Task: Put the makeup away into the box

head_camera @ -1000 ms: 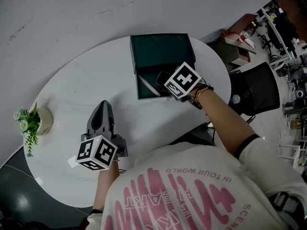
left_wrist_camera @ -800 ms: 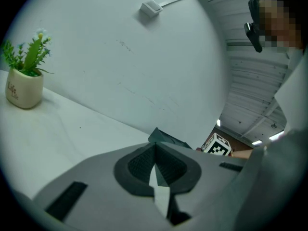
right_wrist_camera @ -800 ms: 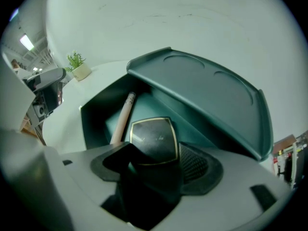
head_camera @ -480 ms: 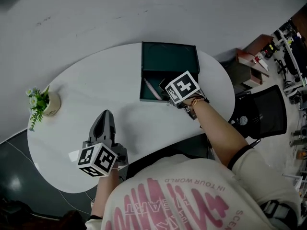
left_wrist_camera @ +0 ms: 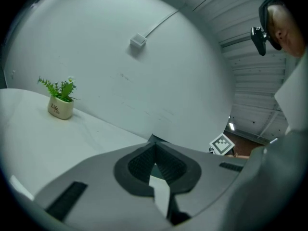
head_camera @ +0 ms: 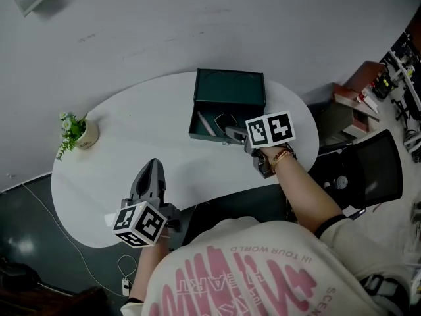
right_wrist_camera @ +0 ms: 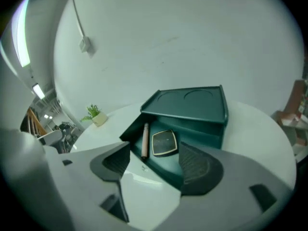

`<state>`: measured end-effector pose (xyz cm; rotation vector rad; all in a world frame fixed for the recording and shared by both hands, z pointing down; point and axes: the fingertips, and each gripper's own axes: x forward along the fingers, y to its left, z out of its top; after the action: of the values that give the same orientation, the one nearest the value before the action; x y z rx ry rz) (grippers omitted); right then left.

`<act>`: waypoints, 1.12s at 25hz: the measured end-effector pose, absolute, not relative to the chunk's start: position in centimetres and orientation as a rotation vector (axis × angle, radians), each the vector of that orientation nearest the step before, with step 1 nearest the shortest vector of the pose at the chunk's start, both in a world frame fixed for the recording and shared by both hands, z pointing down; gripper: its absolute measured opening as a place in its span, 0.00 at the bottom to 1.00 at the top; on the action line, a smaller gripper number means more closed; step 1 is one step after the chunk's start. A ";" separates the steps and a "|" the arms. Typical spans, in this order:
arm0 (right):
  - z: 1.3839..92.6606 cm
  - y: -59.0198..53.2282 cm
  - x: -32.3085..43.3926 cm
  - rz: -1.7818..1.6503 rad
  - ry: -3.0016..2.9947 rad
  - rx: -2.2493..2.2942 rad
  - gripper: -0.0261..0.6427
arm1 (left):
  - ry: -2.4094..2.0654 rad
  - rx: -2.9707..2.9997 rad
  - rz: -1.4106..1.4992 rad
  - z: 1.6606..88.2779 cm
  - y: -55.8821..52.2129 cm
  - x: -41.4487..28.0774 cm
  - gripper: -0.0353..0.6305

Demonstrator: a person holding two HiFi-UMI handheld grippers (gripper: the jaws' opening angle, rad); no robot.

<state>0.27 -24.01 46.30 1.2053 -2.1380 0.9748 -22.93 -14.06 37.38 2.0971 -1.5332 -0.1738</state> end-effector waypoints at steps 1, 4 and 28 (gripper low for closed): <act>45.8 -23.1 0.8 1.006 -2.157 1.228 0.50 | -1.529 2.102 -0.183 37.1 -13.7 -22.3 0.06; 45.1 -20.0 2.0 1.081 -2.199 1.284 0.44 | -1.498 2.100 -0.219 36.6 -12.3 -20.3 0.06; 34.9 -5.5 7.0 1.074 -2.651 1.490 0.03 | -1.450 2.268 -0.251 31.8 0.2 -8.8 0.06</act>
<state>6.98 -5.45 34.92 1.4905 -2.6507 1.0738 -8.75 0.20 31.82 2.2679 -1.4503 -0.2511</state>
